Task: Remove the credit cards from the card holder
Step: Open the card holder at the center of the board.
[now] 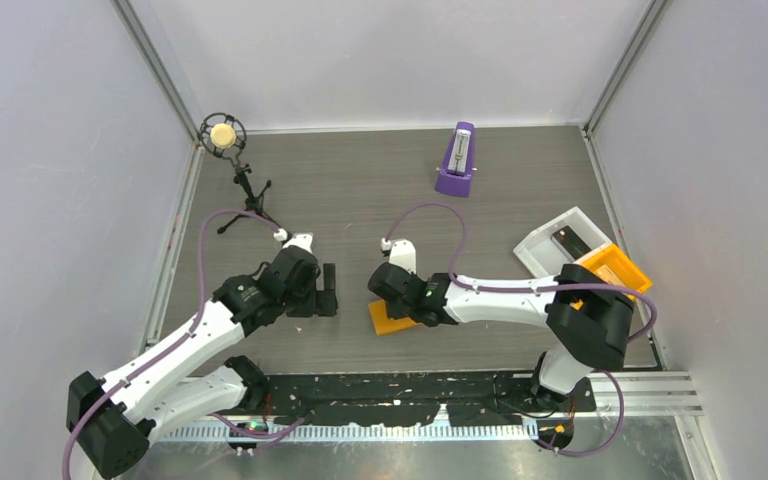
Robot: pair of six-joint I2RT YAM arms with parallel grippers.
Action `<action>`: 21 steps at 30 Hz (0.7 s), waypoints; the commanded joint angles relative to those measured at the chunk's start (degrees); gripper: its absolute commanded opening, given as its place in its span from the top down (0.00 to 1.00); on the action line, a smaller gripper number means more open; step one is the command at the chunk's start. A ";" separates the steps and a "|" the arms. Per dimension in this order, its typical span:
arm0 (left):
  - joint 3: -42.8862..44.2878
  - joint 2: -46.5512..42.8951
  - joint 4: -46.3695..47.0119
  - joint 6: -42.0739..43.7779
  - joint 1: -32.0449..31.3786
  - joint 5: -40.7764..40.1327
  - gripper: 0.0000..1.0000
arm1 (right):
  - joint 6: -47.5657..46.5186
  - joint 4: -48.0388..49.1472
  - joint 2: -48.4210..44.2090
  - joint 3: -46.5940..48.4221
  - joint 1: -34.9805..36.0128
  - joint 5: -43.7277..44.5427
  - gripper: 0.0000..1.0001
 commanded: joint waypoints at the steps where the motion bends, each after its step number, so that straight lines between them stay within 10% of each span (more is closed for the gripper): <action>1: -0.29 0.44 3.55 -2.00 0.25 2.31 0.11 | 4.32 2.27 -5.73 -0.47 -0.27 -0.22 0.95; 21: -5.91 0.98 9.26 -3.80 0.25 7.22 0.13 | 16.08 21.60 -11.54 -10.72 -12.65 -22.11 0.63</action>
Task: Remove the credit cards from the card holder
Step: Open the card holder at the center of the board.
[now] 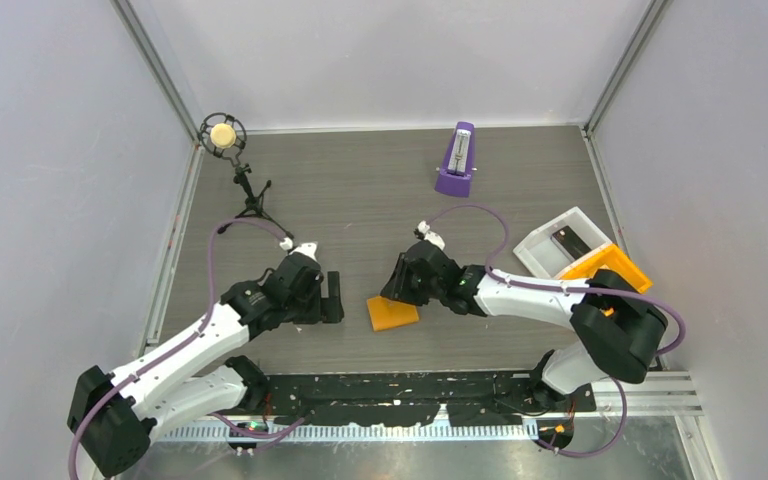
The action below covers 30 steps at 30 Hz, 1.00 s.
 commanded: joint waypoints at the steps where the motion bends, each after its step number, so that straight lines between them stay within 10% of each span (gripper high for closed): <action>1: -0.56 0.30 4.13 -1.25 0.25 2.64 0.13 | -0.46 8.13 -3.40 -0.81 -1.41 -3.12 0.60; 16: -2.84 -13.80 0.73 -2.09 0.25 -9.07 0.13 | -78.89 11.13 -5.24 -1.60 -2.17 -17.02 0.39; 30: -6.15 -32.60 -3.33 -2.03 0.18 -17.11 0.13 | -96.21 6.05 6.80 3.25 -2.17 -25.86 0.37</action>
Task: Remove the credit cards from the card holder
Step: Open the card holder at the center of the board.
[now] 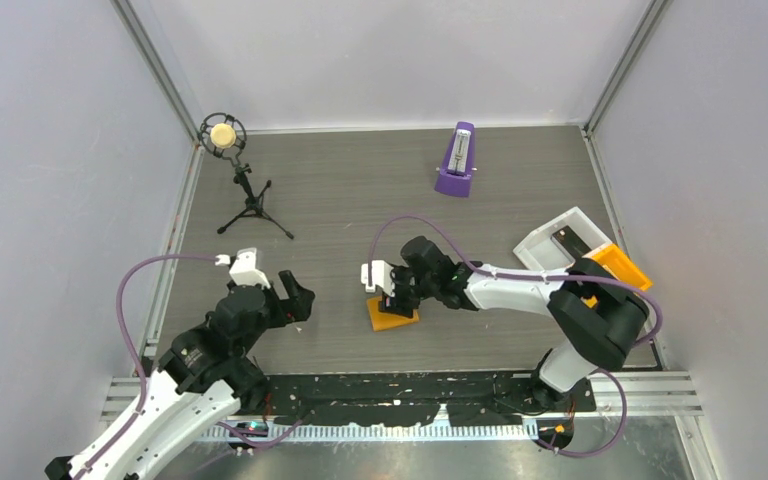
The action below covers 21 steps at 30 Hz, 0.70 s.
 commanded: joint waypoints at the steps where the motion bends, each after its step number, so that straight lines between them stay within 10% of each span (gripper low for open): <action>1: -0.98 -1.45 -1.93 -0.76 0.23 -3.19 0.13 | -3.82 1.33 3.24 2.50 0.02 -0.95 0.37; 21: -0.53 7.21 2.73 -1.13 0.25 2.70 0.13 | 22.95 6.55 4.71 3.24 -5.29 0.61 0.94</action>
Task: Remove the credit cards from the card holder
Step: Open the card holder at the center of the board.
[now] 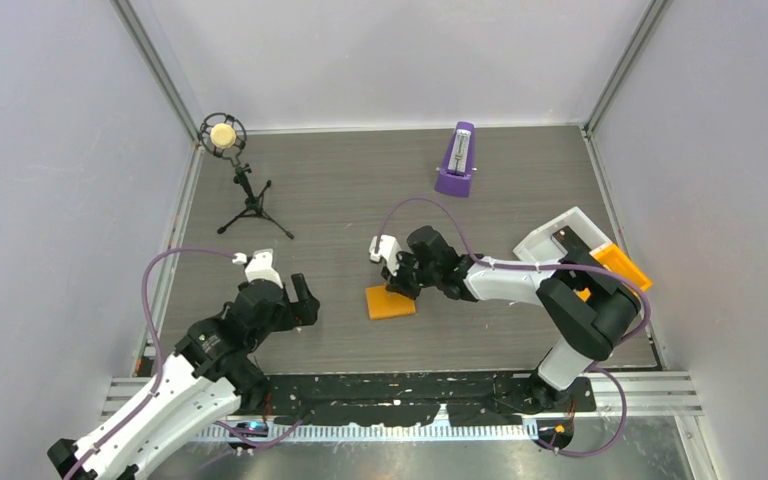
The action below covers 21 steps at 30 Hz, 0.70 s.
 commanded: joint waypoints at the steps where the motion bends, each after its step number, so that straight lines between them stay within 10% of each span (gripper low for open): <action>1: 1.19 1.69 4.48 -0.09 0.25 1.75 0.12 | 11.95 1.44 -0.16 2.02 -0.90 0.14 0.95; 17: 0.68 14.37 12.03 -3.01 0.25 12.00 0.16 | 43.50 -6.71 -9.34 1.08 -5.23 8.56 0.94; 21: -0.12 13.93 13.34 -3.64 0.22 12.19 0.16 | 29.17 -3.79 -13.21 -0.62 -5.25 6.76 0.57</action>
